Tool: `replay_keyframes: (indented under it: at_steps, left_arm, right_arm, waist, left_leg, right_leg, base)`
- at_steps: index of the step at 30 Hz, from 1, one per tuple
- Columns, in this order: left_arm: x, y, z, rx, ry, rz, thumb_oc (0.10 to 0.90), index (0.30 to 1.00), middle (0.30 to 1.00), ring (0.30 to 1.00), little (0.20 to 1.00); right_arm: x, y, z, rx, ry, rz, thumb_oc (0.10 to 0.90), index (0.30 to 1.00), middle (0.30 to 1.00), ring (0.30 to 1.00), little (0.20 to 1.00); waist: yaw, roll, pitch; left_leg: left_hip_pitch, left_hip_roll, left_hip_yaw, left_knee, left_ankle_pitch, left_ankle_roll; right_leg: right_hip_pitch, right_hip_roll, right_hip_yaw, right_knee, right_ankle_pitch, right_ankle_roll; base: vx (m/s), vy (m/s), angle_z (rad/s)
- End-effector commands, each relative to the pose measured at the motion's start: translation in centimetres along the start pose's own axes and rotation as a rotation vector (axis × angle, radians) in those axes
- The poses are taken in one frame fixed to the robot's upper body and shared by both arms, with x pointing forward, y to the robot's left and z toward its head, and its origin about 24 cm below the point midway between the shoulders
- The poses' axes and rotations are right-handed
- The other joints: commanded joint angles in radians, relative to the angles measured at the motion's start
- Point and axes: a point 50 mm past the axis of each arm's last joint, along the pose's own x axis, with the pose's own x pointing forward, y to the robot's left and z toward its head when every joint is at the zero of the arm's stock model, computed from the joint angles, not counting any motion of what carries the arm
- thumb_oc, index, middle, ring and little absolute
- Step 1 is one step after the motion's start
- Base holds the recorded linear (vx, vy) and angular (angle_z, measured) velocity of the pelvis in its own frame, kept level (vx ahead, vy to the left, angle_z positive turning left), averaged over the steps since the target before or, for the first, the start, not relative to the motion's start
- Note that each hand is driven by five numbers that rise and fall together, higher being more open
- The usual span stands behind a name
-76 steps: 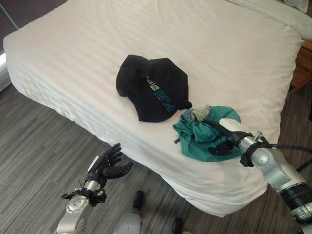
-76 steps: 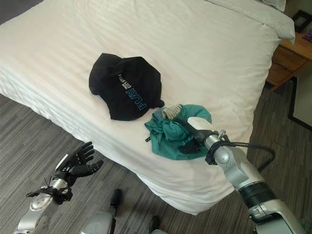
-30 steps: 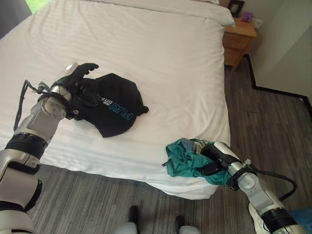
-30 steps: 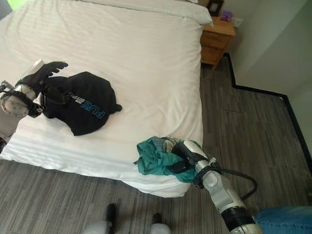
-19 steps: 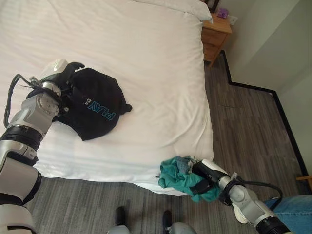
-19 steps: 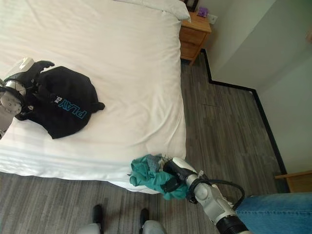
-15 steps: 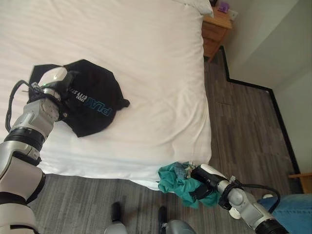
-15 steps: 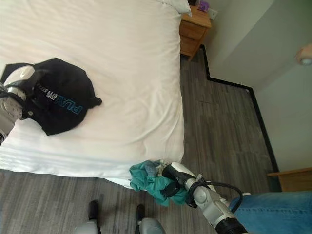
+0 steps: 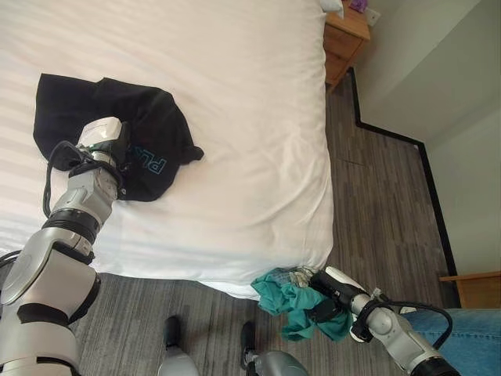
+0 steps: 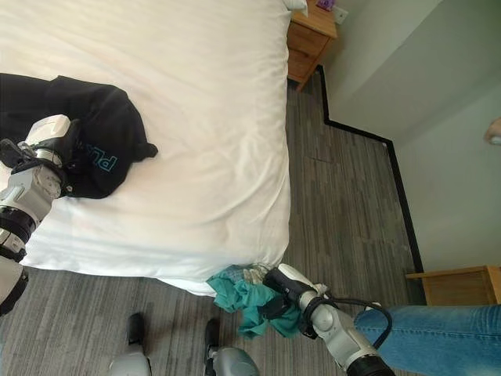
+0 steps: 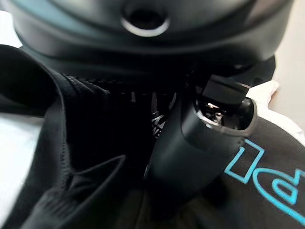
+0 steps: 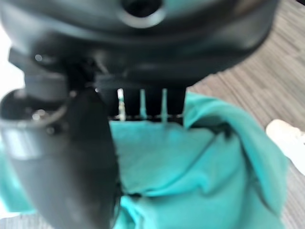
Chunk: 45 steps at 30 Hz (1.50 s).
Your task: Pick up bed clothes into laundry basket.
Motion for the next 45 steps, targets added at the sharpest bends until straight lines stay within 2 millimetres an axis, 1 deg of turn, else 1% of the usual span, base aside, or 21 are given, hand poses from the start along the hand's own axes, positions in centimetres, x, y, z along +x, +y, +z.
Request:
replay_keyframes:
  at_steps: [1,3,6,10,11,15,20,21,23,25,27,30,32,35,36,37,39,40,41,43,45]
  left_arm:
    - [-0.2,0.4,9.9,-0.211,-0.368,-0.007,0.400,0.300,0.300,0.300,0.300]
    - [-1.6,2.9,12.4,-0.316,-0.535,0.046,0.400,0.300,0.300,0.300,0.300]
    - [-3.7,4.7,14.1,-0.430,-0.702,0.070,0.400,0.300,0.300,0.300,0.300]
    - [-7.1,6.6,14.2,-0.658,-0.878,0.133,0.400,0.300,0.300,0.300,0.300]
    - [-7.8,6.5,13.5,-0.749,-0.892,0.148,0.400,0.300,0.300,0.300,0.300]
    - [-9.8,1.4,12.1,-1.095,-0.842,-0.002,0.400,0.300,0.300,0.300,0.300]
    - [-9.9,-0.3,12.8,-0.945,-0.846,-0.104,0.400,0.300,0.300,0.300,0.300]
    - [-9.8,-0.7,12.9,-0.971,-0.834,-0.115,0.400,0.300,0.300,0.300,0.300]
    - [-9.8,-1.4,12.7,-1.021,-0.815,-0.126,0.400,0.300,0.300,0.300,0.300]
    - [-9.9,-1.8,12.8,-1.033,-0.811,-0.136,0.400,0.300,0.300,0.300,0.300]
    - [-9.9,-3.4,13.1,-1.056,-0.781,-0.196,0.400,0.300,0.300,0.300,0.300]
    - [-9.8,-4.1,12.2,-1.102,-0.725,-0.194,0.400,0.300,0.300,0.300,0.300]
    - [-10.1,-4.8,11.0,-1.218,-0.664,-0.194,0.400,0.300,0.300,0.300,0.300]
    - [-10.5,-5.3,10.0,-1.245,-0.622,-0.149,0.400,0.300,0.300,0.300,0.300]
    - [-10.8,-5.7,8.8,-1.274,-0.577,-0.143,0.400,0.300,0.300,0.300,0.300]
    - [-11.0,-6.1,8.2,-1.289,-0.553,-0.143,0.400,0.300,0.300,0.300,0.300]
    - [-11.2,-6.1,7.3,-1.334,-0.535,-0.122,0.400,0.300,0.300,0.300,0.300]
    - [-11.4,-5.9,6.3,-1.355,-0.513,-0.085,0.400,0.300,0.300,0.300,0.300]
    - [-11.9,-6.0,5.1,-1.381,-0.480,-0.039,0.400,0.300,0.300,0.300,0.300]
    - [-13.1,-7.1,2.7,-1.407,-0.376,0.031,0.400,0.300,0.300,0.300,0.300]
    - [-14.2,-7.8,0.5,-1.439,-0.278,0.101,0.400,0.300,0.300,0.300,0.300]
  right_arm:
    - [-0.3,-5.3,1.7,-0.016,-0.090,-0.196,0.400,0.300,0.300,0.300,0.300]
    - [-0.6,-5.1,1.0,-0.011,-0.062,-0.189,0.400,0.300,0.300,0.300,0.300]
    - [-1.0,-4.4,-0.1,-0.001,-0.020,-0.167,0.400,0.300,0.300,0.300,0.300]
    - [-1.3,-3.7,-1.1,0.011,0.017,-0.152,0.400,0.300,0.300,0.300,0.300]
    - [-1.4,-3.6,-1.2,0.021,0.021,-0.152,0.400,0.300,0.300,0.300,0.300]
    - [-1.3,-3.5,-1.3,0.075,0.029,-0.180,0.400,0.300,0.300,0.300,0.300]
    - [-2.2,-3.4,-2.5,0.167,0.055,-0.231,0.400,0.300,0.300,0.300,0.300]
    - [-2.8,-3.6,-2.9,0.180,0.065,-0.275,0.400,0.300,0.300,0.300,0.300]
    - [-3.1,-4.0,-2.9,0.171,0.062,-0.316,0.400,0.300,0.300,0.300,0.300]
    - [-3.3,-4.0,-2.8,0.176,0.060,-0.332,0.400,0.300,0.300,0.300,0.300]
    - [-4.0,-3.3,-3.7,0.224,0.086,-0.352,0.400,0.300,0.300,0.300,0.300]
    - [-4.1,-3.3,-4.0,0.233,0.096,-0.365,0.400,0.300,0.300,0.300,0.300]
    - [-4.1,-3.2,-4.5,0.279,0.109,-0.382,0.400,0.300,0.300,0.300,0.300]
    - [-4.4,-2.8,-5.0,0.324,0.128,-0.411,0.400,0.300,0.300,0.300,0.300]
    - [-4.6,-2.7,-4.6,0.357,0.096,-0.417,0.400,0.300,0.300,0.300,0.300]
    - [-4.8,-2.2,-4.3,0.405,0.072,-0.425,0.400,0.300,0.300,0.300,0.300]
    - [-5.1,-3.4,-3.7,0.430,0.016,-0.455,0.400,0.300,0.300,0.300,0.300]
    - [-5.1,-4.6,-3.2,0.451,-0.031,-0.485,0.400,0.300,0.300,0.300,0.300]
    - [-4.8,-5.8,-2.1,0.487,-0.105,-0.511,0.400,0.300,0.300,0.300,0.300]
    - [-4.3,-6.3,0.0,0.641,-0.252,-0.529,0.400,0.300,0.300,0.300,0.300]
    - [-3.9,-6.6,1.1,0.757,-0.344,-0.534,0.400,0.300,0.300,0.300,0.300]
  waist:
    - [0.016,-0.003,-0.005]
    - [0.032,0.022,-0.010]
    - [0.056,0.048,-0.015]
    - [0.100,0.080,-0.020]
    - [0.111,0.086,-0.022]
    - [0.123,0.105,-0.034]
    - [0.083,0.123,-0.052]
    - [0.036,0.137,-0.058]
    - [-0.008,0.159,-0.064]
    - [-0.020,0.167,-0.066]
    - [-0.058,0.171,-0.064]
    - [-0.050,0.164,-0.069]
    - [-0.050,0.144,-0.090]
    - [-0.069,0.137,-0.088]
    - [-0.062,0.132,-0.087]
    - [-0.076,0.120,-0.085]
    - [-0.064,0.134,-0.063]
    - [-0.049,0.144,-0.044]
    - [-0.027,0.152,-0.038]
    - [0.023,0.150,-0.041]
    - [0.030,0.152,-0.050]
  left_leg:
    - [-0.022,0.067,-0.045,-0.005,-0.018,-0.033]
    - [-0.021,0.055,-0.060,-0.006,-0.019,-0.030]
    - [-0.021,0.040,-0.078,-0.008,-0.018,-0.027]
    - [-0.020,0.021,-0.107,-0.009,-0.019,-0.024]
    - [-0.019,0.016,-0.112,-0.009,-0.021,-0.022]
    - [-0.008,0.001,-0.120,-0.005,-0.033,-0.016]
    - [0.004,-0.013,-0.103,0.000,-0.044,-0.013]
    - [0.010,-0.020,-0.078,-0.002,-0.051,-0.014]
    - [0.011,-0.007,-0.025,0.007,-0.054,-0.016]
    - [0.016,0.009,0.017,0.013,-0.058,-0.017]
    - [0.035,0.050,0.118,0.024,-0.055,-0.017]
    - [0.059,0.086,0.311,0.015,-0.036,0.006]
    - [0.093,0.088,0.420,0.026,-0.061,0.027]
    - [0.132,0.116,0.489,0.075,-0.097,0.039]
    - [0.135,0.133,0.493,0.137,-0.121,0.020]
    - [0.120,0.175,0.498,0.249,-0.141,-0.001]
    - [0.082,0.287,0.450,0.409,-0.089,-0.063]
    - [0.062,0.298,0.373,0.470,-0.039,-0.070]
    - [0.051,0.254,0.215,0.480,-0.020,-0.075]
    - [0.049,0.101,-0.092,0.423,-0.127,-0.064]
    - [0.053,0.075,-0.168,0.355,-0.150,-0.059]
  right_leg:
    - [-0.023,-0.133,-0.034,0.038,0.118,0.093]
    - [-0.010,-0.143,-0.045,0.046,0.110,0.093]
    - [0.003,-0.153,-0.062,0.057,0.101,0.093]
    - [0.021,-0.169,-0.082,0.068,0.085,0.093]
    - [0.025,-0.173,-0.086,0.071,0.081,0.093]
    - [0.042,-0.190,-0.085,0.071,0.081,0.093]
    - [0.039,-0.214,-0.055,0.084,0.136,0.093]
    - [0.020,-0.225,-0.037,0.074,0.183,0.093]
    - [-0.023,-0.226,-0.018,0.054,0.232,0.093]
    - [-0.043,-0.221,-0.012,0.050,0.240,0.093]
    - [-0.062,-0.231,-0.081,0.082,0.203,0.093]
    - [-0.052,-0.288,-0.299,0.222,0.120,0.089]
    - [-0.015,-0.260,-0.376,0.320,0.058,0.085]
    - [-0.070,-0.251,-0.345,0.423,0.080,0.088]
    - [-0.063,-0.238,-0.341,0.336,0.012,0.065]
    - [-0.020,-0.188,-0.301,0.242,-0.031,0.038]
    - [0.016,-0.110,-0.238,0.189,-0.079,-0.008]
    - [0.016,-0.084,-0.219,0.189,-0.084,-0.035]
    - [0.011,-0.070,-0.159,0.192,-0.088,-0.045]
    - [0.006,-0.062,-0.019,0.179,-0.080,-0.027]
    - [0.005,-0.055,0.041,0.153,-0.065,-0.020]
  base:
    - [0.00,0.000,0.00]
    - [0.02,0.001,0.02]
    - [0.04,0.000,0.14]
    - [0.03,0.003,0.17]
    - [0.02,0.011,0.04]
    - [0.01,0.012,0.11]
    - [0.00,0.062,0.05]
    - [-0.06,0.174,-0.01]
    - [-0.10,0.160,-0.12]
    - [-0.10,0.095,-0.79]
    - [-0.20,0.158,-1.49]
    - [-0.23,0.197,-1.79]
    - [-0.19,0.132,-2.21]
    - [-0.04,-0.034,-1.90]
    - [0.12,-0.296,-2.08]
    - [0.13,-0.422,-1.87]
    - [0.10,-0.281,-1.54]
    - [0.08,0.033,-1.41]
    - [0.05,0.086,-1.81]
    - [0.16,0.082,-2.05]
    - [0.12,0.081,-1.98]
